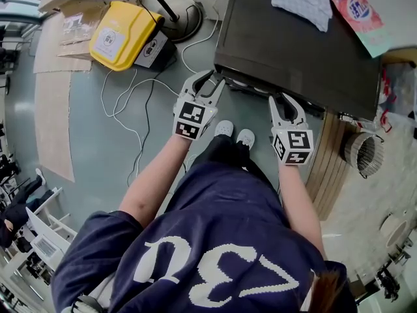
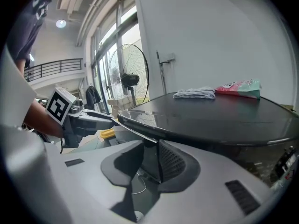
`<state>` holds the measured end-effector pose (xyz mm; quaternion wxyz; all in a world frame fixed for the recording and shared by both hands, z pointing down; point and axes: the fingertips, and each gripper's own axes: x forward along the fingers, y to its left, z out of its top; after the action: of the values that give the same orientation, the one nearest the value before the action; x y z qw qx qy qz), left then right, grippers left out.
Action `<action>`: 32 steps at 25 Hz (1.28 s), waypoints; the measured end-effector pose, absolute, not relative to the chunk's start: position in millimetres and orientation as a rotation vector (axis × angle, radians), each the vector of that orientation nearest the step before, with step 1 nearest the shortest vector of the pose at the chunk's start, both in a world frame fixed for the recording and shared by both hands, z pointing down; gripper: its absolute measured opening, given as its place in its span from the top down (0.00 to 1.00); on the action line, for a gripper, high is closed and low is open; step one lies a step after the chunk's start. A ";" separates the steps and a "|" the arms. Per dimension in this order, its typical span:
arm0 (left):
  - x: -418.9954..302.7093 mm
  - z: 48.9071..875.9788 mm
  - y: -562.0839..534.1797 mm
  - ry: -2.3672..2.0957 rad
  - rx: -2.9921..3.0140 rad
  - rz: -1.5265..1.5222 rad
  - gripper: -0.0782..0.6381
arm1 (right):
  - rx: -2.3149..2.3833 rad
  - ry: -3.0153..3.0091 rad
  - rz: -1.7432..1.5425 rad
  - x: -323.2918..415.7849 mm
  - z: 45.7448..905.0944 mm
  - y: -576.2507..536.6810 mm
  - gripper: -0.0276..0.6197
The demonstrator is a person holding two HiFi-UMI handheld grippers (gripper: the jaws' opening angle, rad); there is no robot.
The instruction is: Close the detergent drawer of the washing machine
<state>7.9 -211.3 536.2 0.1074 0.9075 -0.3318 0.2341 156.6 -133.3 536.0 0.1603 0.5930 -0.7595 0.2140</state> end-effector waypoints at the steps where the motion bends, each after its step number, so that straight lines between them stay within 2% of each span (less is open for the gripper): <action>1: 8.8 536.4 -213.0 -0.984 2.669 0.686 0.69 | 1.707 -2.162 0.614 157.7 536.1 -135.0 0.78; 10: 11.0 534.6 -218.2 -1.031 2.672 0.645 0.69 | 1.812 -2.116 0.619 162.7 535.6 -138.8 0.77; 12: 8.8 533.9 -215.8 -1.062 2.673 0.662 0.69 | 1.814 -2.109 0.623 164.3 537.2 -133.2 0.69; 13: 6.9 533.5 -214.1 -1.078 2.673 0.672 0.69 | 1.815 -2.106 0.626 164.8 538.0 -129.8 0.69; 15: 2.4 532.7 -210.3 -1.103 2.670 0.682 0.69 | 1.811 -2.102 0.634 164.8 540.2 -123.4 0.74; 16: 0.9 532.6 -207.9 -1.112 2.666 0.684 0.71 | 1.806 -2.105 0.638 164.3 541.1 -120.7 0.78; 18: 1.5 533.6 -202.7 -1.110 2.663 0.682 0.84 | 1.797 -2.120 0.635 162.4 540.4 -118.0 0.87; 20: 6.9 536.2 -201.3 -1.088 2.666 0.683 0.85 | 1.794 -2.131 0.618 160.2 538.2 -120.3 0.93; 32: 16.9 540.2 -211.6 -1.094 2.645 0.689 0.86 | 1.784 -2.104 0.614 153.0 542.5 -136.1 0.93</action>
<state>16.9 -211.6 540.2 0.0987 0.8941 -0.3697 0.2329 153.0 -136.1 542.5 0.1572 0.6233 -0.7354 0.2145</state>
